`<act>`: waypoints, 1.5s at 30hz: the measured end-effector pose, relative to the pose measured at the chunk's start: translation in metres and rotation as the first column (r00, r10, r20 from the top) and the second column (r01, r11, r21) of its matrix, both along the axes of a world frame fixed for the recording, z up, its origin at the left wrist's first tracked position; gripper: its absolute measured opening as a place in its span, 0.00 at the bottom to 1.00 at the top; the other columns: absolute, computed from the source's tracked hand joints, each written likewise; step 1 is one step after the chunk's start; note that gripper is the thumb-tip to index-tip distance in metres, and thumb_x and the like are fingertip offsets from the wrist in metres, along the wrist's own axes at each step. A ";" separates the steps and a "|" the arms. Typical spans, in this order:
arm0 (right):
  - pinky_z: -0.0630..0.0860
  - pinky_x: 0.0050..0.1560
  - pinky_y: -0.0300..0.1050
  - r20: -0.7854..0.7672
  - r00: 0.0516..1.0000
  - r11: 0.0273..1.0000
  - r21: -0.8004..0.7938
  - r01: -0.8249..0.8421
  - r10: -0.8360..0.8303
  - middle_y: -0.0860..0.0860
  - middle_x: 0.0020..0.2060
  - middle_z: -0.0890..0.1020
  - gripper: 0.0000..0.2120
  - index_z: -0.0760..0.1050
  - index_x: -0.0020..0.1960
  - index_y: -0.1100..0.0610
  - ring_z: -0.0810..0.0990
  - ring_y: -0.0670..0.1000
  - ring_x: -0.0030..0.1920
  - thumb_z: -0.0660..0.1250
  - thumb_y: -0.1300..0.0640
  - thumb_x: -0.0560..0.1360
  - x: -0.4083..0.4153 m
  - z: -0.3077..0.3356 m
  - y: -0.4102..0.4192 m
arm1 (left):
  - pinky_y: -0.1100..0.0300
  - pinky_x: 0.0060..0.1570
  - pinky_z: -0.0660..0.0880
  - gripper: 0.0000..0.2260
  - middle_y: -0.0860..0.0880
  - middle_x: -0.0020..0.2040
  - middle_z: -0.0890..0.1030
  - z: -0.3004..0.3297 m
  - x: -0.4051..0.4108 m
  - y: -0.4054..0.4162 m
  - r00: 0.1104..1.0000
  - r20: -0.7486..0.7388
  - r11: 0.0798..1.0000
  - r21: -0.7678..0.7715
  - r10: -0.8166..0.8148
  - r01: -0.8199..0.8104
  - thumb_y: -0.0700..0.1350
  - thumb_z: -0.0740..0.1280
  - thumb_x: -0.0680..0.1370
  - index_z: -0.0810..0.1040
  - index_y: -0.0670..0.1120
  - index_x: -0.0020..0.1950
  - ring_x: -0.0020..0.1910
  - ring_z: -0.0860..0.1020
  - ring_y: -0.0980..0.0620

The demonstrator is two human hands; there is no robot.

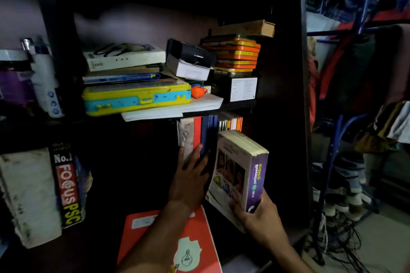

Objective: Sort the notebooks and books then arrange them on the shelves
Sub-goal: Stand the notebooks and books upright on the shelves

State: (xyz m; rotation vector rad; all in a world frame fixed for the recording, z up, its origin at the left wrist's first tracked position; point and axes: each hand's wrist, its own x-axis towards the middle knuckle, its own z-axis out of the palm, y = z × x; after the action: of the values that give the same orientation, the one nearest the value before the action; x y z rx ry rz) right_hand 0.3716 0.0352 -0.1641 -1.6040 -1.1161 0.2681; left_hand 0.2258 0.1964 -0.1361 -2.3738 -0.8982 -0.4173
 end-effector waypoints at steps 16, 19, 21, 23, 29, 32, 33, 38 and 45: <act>0.73 0.39 0.28 0.015 0.999 0.999 0.012 -0.036 0.036 0.38 0.48 0.83 0.28 0.72 0.67 0.50 0.81 0.36 0.44 0.78 0.50 0.70 -0.006 0.007 -0.005 | 0.25 0.70 0.35 0.23 0.51 0.81 0.60 0.007 -0.005 -0.008 0.991 0.052 0.989 -0.078 0.127 -0.123 0.56 0.66 0.75 0.76 0.56 0.70 0.81 0.42 0.41; 0.73 0.40 0.27 0.020 0.999 0.999 0.013 -0.043 0.043 0.39 0.50 0.83 0.28 0.72 0.67 0.49 0.80 0.34 0.44 0.78 0.49 0.70 -0.006 0.007 -0.005 | 0.25 0.68 0.31 0.23 0.52 0.83 0.51 0.007 -0.006 -0.009 0.988 0.038 0.986 -0.079 0.147 -0.144 0.57 0.61 0.78 0.70 0.58 0.74 0.80 0.34 0.42; 0.73 0.39 0.28 0.020 0.999 0.999 0.012 -0.040 0.040 0.38 0.47 0.83 0.28 0.73 0.66 0.49 0.80 0.35 0.43 0.78 0.49 0.70 -0.006 0.008 -0.005 | 0.25 0.66 0.29 0.24 0.52 0.83 0.46 0.007 -0.006 -0.010 0.987 0.013 0.984 -0.079 0.159 -0.157 0.58 0.59 0.80 0.66 0.58 0.76 0.78 0.30 0.41; 0.73 0.38 0.28 0.008 0.999 0.999 0.014 -0.040 0.040 0.34 0.45 0.83 0.28 0.73 0.66 0.49 0.81 0.35 0.42 0.78 0.51 0.70 -0.006 0.007 -0.005 | 0.24 0.66 0.29 0.24 0.52 0.83 0.43 0.008 -0.007 -0.011 0.986 -0.001 0.982 -0.092 0.164 -0.164 0.59 0.58 0.80 0.65 0.59 0.77 0.78 0.28 0.41; 0.74 0.39 0.28 -0.023 0.999 0.998 -0.038 -0.046 0.045 0.37 0.48 0.83 0.29 0.73 0.65 0.48 0.81 0.33 0.43 0.80 0.49 0.68 -0.003 0.011 -0.005 | 0.24 0.66 0.29 0.25 0.52 0.83 0.41 0.010 -0.010 -0.012 0.984 0.005 0.976 -0.128 0.178 -0.176 0.58 0.58 0.81 0.63 0.58 0.78 0.78 0.28 0.43; 0.80 0.47 0.34 -0.065 0.995 0.996 -0.048 -0.079 0.076 0.38 0.48 0.85 0.26 0.75 0.63 0.50 0.83 0.36 0.47 0.81 0.54 0.68 0.004 0.014 -0.005 | 0.24 0.65 0.29 0.25 0.52 0.83 0.44 0.012 -0.009 -0.014 0.983 0.014 0.973 -0.144 0.184 -0.180 0.56 0.59 0.80 0.63 0.58 0.78 0.78 0.28 0.42; 0.80 0.50 0.36 -0.066 0.994 0.995 -0.047 -0.085 0.082 0.37 0.49 0.85 0.26 0.75 0.63 0.49 0.83 0.37 0.49 0.81 0.55 0.68 0.006 0.013 -0.005 | 0.23 0.65 0.29 0.26 0.52 0.83 0.45 0.012 -0.008 -0.015 0.982 0.007 0.972 -0.146 0.188 -0.185 0.56 0.60 0.80 0.63 0.58 0.78 0.78 0.28 0.41; 0.79 0.56 0.41 -0.062 0.994 0.995 -0.034 -0.090 0.088 0.35 0.54 0.83 0.31 0.72 0.65 0.46 0.82 0.38 0.55 0.81 0.47 0.67 0.005 0.010 -0.003 | 0.19 0.58 0.27 0.24 0.51 0.83 0.44 0.010 -0.001 -0.016 0.981 -0.017 0.967 -0.165 0.196 -0.196 0.50 0.61 0.81 0.65 0.58 0.78 0.75 0.24 0.39; 0.80 0.55 0.42 -0.048 0.996 0.996 -0.040 -0.075 0.073 0.34 0.51 0.84 0.24 0.74 0.61 0.46 0.83 0.39 0.53 0.80 0.54 0.69 0.003 0.010 -0.005 | 0.17 0.59 0.32 0.23 0.51 0.83 0.40 0.011 -0.005 -0.019 0.975 -0.002 0.962 -0.164 0.220 -0.218 0.51 0.59 0.82 0.64 0.59 0.77 0.74 0.23 0.39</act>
State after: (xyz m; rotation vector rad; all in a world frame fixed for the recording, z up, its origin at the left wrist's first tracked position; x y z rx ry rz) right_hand 0.3751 0.0303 -0.1539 -1.5871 -1.1418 0.3782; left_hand 0.2209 0.1778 -0.1249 -2.3840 -1.2304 -0.2847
